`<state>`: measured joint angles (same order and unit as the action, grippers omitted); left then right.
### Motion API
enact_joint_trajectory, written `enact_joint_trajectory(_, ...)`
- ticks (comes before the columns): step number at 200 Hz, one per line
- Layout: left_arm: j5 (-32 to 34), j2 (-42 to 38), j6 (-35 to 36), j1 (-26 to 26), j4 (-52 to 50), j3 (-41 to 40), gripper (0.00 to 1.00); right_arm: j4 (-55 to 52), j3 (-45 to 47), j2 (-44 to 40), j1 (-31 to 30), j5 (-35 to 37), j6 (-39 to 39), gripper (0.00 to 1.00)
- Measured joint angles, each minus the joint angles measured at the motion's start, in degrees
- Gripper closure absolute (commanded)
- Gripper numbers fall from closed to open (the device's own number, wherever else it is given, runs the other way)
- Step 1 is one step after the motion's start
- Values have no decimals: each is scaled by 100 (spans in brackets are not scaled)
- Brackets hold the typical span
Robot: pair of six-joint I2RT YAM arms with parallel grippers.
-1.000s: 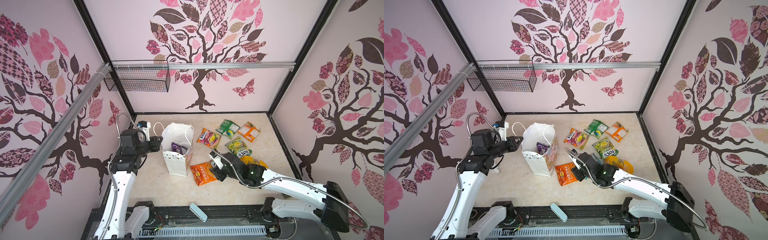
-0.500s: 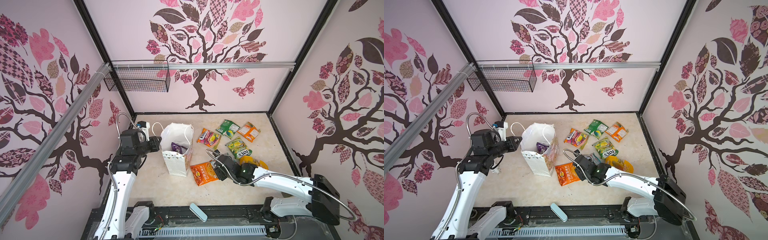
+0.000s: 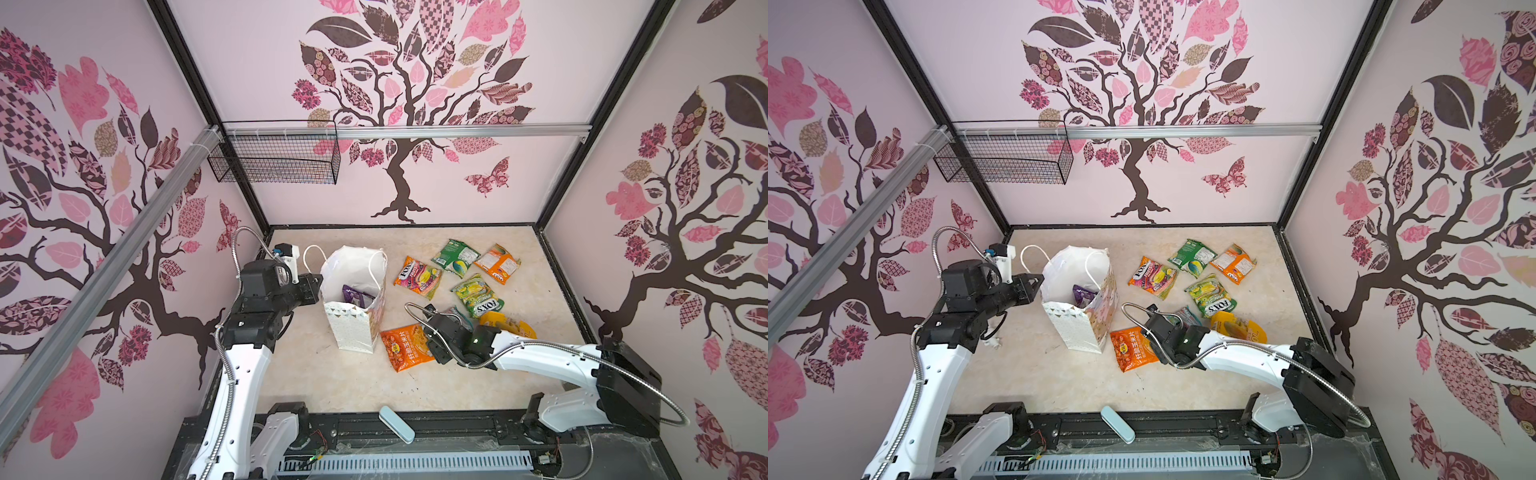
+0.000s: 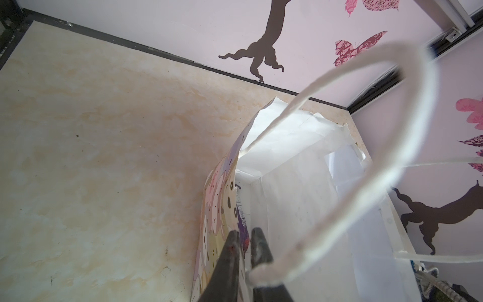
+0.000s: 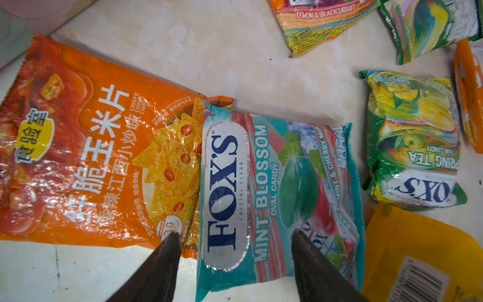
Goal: Place the snacks into the paper bag
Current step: Pick up the snack.
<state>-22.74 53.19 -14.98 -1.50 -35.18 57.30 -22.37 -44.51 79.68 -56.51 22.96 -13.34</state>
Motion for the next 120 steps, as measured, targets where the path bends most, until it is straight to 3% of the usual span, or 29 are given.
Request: enact_joint_trajectory(120,4,-22,0,0,0,0,86,109,33,568,63,-2,0,33)
